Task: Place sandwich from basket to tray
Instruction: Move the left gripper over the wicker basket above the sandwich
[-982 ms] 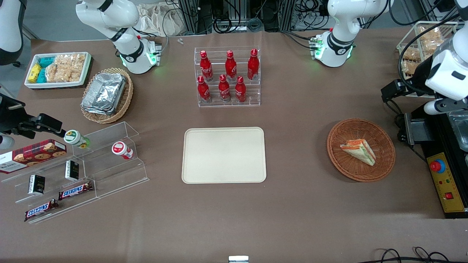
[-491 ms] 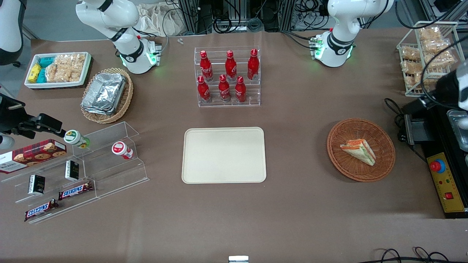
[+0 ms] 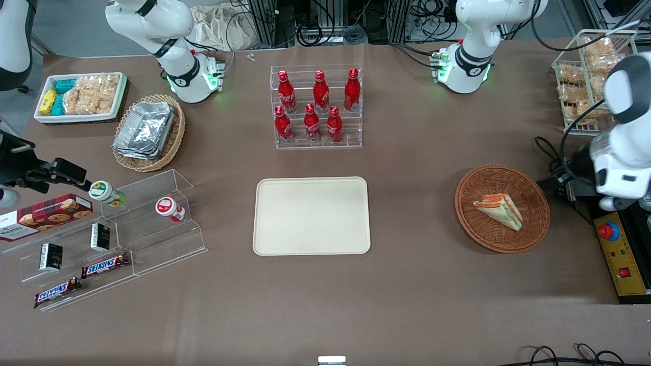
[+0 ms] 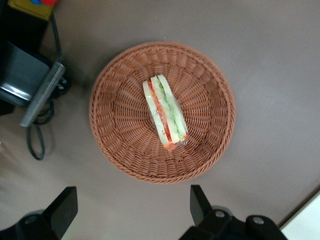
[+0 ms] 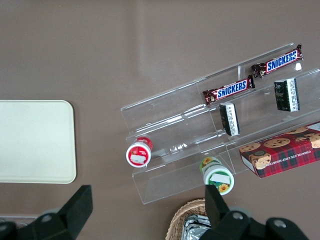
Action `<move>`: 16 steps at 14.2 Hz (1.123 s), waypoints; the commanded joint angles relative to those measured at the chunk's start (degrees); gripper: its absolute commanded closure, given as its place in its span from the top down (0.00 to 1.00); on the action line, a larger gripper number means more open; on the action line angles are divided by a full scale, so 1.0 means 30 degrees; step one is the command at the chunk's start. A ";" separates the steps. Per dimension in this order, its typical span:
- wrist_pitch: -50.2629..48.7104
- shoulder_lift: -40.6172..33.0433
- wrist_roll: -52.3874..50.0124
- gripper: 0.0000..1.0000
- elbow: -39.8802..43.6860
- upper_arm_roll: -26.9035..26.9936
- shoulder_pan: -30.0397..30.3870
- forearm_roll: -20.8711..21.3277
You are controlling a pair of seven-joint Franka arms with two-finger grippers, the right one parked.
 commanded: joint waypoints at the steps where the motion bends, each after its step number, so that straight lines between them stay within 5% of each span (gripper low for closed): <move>1: 0.2012 0.0961 -0.1641 1.00 -0.1251 -0.0090 -0.0133 0.0101; 5: 0.3392 0.3247 -0.4486 1.00 -0.1223 -0.0149 -0.0864 0.0159; 16: 0.6260 0.5097 -0.4401 1.00 -0.2392 -0.0091 -0.0749 0.0159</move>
